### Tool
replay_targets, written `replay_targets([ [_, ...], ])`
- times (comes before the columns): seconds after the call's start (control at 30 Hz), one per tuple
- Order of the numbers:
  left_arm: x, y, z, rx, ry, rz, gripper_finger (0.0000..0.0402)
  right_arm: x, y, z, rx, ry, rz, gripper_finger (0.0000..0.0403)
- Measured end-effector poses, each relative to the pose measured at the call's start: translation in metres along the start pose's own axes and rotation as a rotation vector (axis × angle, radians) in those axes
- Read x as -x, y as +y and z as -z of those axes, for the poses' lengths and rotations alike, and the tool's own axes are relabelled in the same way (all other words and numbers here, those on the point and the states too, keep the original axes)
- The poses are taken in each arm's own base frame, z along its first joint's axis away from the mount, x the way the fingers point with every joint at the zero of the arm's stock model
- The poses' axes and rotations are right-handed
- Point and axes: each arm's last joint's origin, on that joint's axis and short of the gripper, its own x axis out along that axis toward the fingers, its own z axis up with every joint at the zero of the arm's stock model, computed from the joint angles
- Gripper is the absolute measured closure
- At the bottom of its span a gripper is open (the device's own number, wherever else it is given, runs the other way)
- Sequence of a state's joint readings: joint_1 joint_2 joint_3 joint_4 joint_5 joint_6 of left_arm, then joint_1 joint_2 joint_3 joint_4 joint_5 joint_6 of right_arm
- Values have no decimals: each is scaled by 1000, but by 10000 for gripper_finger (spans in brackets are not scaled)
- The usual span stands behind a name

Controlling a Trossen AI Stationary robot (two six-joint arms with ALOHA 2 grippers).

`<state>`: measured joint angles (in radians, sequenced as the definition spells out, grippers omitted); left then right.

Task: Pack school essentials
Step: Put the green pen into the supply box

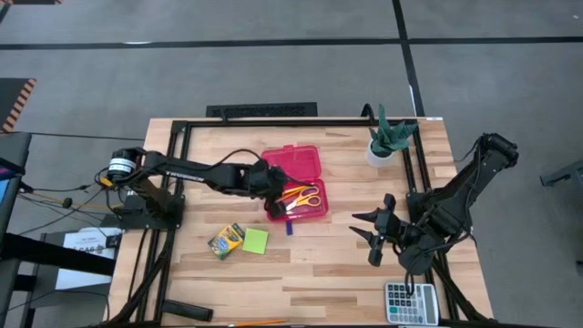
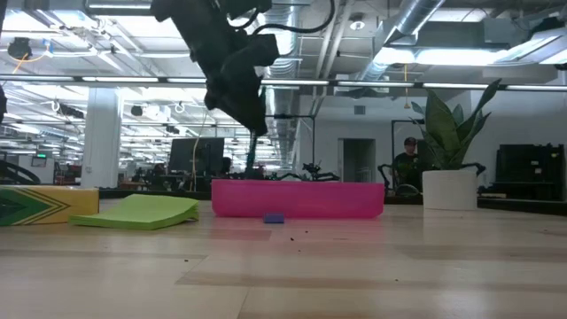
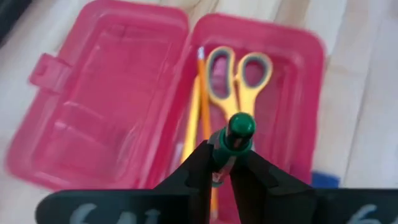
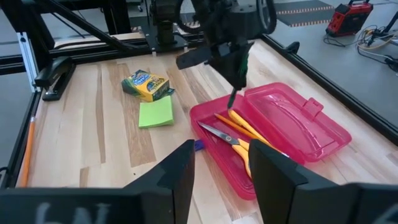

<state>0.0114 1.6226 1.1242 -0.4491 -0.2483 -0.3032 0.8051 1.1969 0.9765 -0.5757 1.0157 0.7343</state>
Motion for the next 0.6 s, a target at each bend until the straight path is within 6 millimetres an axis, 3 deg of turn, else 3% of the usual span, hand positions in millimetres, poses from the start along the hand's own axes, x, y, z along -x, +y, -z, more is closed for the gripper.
replay_targets([
  [0.33,6,7,-6,-75,46,-48,367,0,0,0,-1,1,-1,249],
  [0.6,-15,10,5,-82,184,-52,367,0,1,0,-7,15,-21,251],
])
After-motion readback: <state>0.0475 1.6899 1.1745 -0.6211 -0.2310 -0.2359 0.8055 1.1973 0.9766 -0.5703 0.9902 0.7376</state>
